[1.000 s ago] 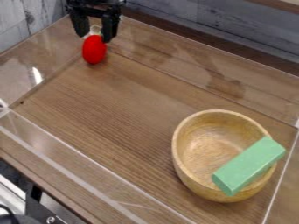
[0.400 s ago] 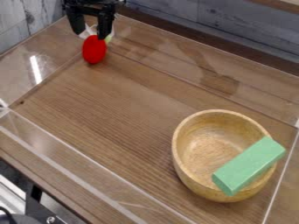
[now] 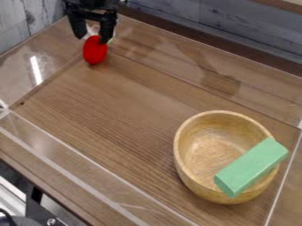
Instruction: Move the red object to the right side of the table
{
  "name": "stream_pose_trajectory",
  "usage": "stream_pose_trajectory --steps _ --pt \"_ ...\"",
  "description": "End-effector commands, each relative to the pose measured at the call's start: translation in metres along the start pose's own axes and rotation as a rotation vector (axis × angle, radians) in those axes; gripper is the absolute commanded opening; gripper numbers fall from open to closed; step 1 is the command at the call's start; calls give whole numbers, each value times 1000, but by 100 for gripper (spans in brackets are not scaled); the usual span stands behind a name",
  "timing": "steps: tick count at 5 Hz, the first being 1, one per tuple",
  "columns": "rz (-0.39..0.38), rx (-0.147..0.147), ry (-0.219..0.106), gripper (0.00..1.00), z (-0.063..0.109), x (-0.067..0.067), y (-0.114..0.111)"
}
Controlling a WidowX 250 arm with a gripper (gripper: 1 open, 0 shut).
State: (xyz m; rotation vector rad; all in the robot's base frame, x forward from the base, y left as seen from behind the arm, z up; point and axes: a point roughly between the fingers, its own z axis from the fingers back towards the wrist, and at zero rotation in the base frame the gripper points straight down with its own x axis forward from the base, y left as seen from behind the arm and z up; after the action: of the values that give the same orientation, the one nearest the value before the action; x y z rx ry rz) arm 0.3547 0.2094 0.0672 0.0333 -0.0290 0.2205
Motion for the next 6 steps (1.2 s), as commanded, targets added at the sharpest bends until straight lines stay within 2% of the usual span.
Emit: stream_pose_trajectory --steps 1,4,6 --pt "-24 25 -68 100 21 11 0" --pt "-58 21 -87 100 24 21 -3" --pt "-117 24 -100 100 14 18 -3"
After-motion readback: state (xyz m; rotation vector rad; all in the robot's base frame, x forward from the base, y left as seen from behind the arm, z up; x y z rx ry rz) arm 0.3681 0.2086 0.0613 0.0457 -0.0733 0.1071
